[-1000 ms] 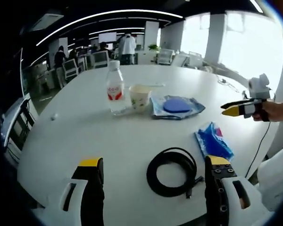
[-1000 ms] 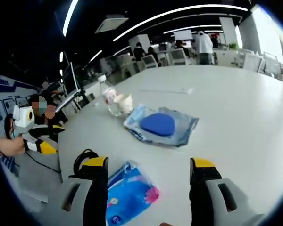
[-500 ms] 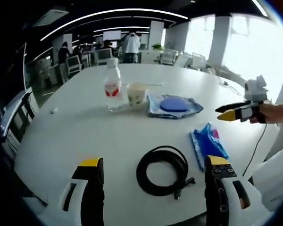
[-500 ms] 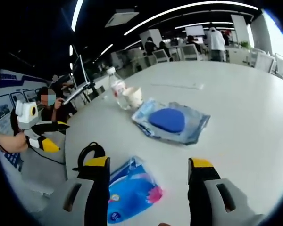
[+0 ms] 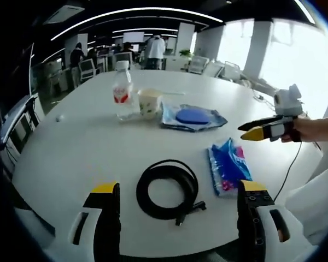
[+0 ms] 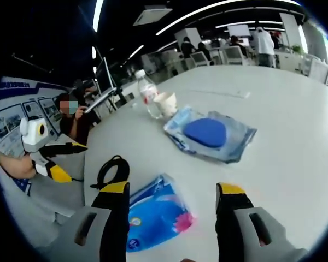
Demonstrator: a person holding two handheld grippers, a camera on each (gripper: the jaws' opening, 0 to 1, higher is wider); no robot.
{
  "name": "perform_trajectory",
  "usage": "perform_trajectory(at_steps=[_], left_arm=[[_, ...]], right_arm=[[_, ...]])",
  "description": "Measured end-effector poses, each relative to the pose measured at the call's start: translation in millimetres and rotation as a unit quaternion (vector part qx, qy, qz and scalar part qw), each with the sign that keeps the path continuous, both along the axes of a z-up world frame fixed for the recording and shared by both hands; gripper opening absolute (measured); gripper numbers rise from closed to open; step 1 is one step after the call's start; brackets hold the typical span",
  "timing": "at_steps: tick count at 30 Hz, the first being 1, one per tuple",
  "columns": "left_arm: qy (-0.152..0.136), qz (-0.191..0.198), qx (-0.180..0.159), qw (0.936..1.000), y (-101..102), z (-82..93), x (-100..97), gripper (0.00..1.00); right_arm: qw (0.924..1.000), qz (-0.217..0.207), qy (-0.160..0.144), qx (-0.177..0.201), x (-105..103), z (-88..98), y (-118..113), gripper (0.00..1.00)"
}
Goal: Arrange the tabletop items into an orderly group along one side of the table until the central work area is clear of visible clutter.
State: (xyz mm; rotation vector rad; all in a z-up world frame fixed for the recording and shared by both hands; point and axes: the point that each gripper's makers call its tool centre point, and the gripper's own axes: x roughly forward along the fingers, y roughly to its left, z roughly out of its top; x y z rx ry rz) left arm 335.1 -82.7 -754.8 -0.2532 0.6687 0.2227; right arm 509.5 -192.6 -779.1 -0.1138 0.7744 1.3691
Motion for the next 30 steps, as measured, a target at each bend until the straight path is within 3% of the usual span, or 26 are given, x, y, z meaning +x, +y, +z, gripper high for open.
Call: perform_trajectory(at_steps=[15,17,21,30], left_arm=[[0.007,0.018,-0.004,0.9998,-29,-2.3,-3.3,0.84],[0.019,0.007,0.004,0.9998,-34,-4.1,-3.1,0.83],[0.002,0.023,-0.008,0.9997,-37,3.5,3.6,0.82],[0.013,0.034,-0.019,0.9992,-55,0.8,15.5,0.81]], right_arm=[[0.9982,0.057,0.017,-0.011,-12,-17.7,10,0.58],[0.9978,0.062,0.018,-0.012,-12,-18.7,10,0.57],[0.9973,0.069,0.023,-0.011,-11,-19.6,11,0.57],[0.9963,0.08,0.029,-0.012,-7,-24.9,8,0.56]])
